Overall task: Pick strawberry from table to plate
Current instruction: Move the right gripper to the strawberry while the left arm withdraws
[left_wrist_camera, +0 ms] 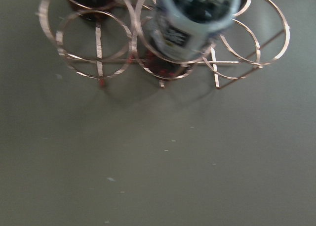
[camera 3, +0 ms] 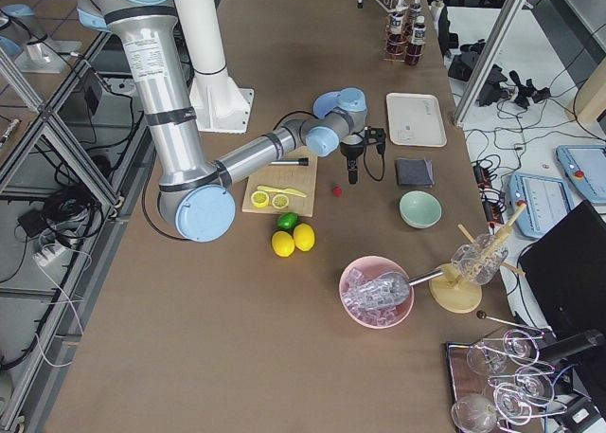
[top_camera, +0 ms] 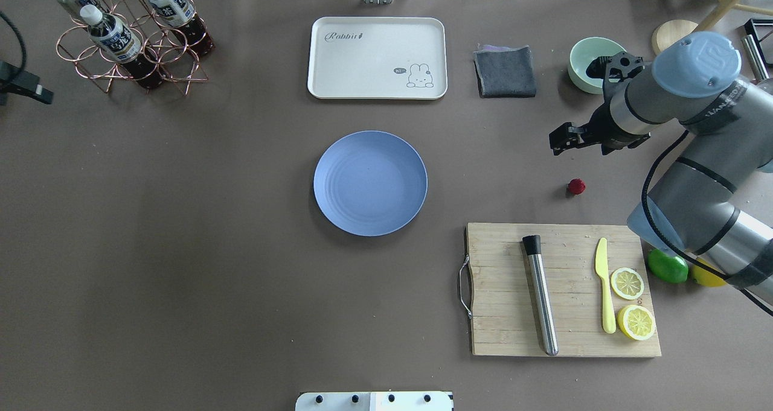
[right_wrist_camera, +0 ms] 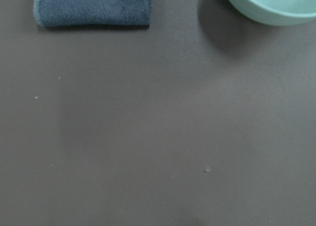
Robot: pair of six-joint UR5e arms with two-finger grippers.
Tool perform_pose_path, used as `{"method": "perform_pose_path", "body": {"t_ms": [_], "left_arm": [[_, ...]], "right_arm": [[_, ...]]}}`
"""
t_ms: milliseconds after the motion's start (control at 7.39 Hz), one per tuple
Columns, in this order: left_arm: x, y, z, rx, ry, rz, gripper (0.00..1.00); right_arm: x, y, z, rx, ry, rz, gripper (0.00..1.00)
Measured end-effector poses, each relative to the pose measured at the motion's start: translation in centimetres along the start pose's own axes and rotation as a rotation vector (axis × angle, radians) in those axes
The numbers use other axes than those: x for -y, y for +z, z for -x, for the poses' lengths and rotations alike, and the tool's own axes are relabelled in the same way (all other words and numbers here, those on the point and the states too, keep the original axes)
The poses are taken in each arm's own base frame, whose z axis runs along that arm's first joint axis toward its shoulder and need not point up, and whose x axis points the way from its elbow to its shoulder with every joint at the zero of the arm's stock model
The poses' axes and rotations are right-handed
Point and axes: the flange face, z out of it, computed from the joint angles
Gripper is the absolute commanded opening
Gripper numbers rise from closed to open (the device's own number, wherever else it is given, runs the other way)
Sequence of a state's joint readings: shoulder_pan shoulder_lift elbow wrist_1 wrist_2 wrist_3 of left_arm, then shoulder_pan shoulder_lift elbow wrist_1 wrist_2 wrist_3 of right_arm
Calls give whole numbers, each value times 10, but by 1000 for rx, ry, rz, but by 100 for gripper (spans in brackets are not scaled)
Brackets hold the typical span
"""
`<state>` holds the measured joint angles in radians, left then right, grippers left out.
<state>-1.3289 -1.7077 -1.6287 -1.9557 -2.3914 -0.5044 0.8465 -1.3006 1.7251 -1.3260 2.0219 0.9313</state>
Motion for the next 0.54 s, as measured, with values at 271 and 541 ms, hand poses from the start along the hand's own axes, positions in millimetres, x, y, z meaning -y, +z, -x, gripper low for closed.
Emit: {"method": "perform_pose_path", "body": {"t_ms": [271,541], "left_arm": [[-2,-56,84,80,46,-2,98],[-7,-79,115,104,71,5,98]], "right_arm": [[-16,25,5,-41,-13,16,96],[-30,47,-2,-79,-26,29,88]]}}
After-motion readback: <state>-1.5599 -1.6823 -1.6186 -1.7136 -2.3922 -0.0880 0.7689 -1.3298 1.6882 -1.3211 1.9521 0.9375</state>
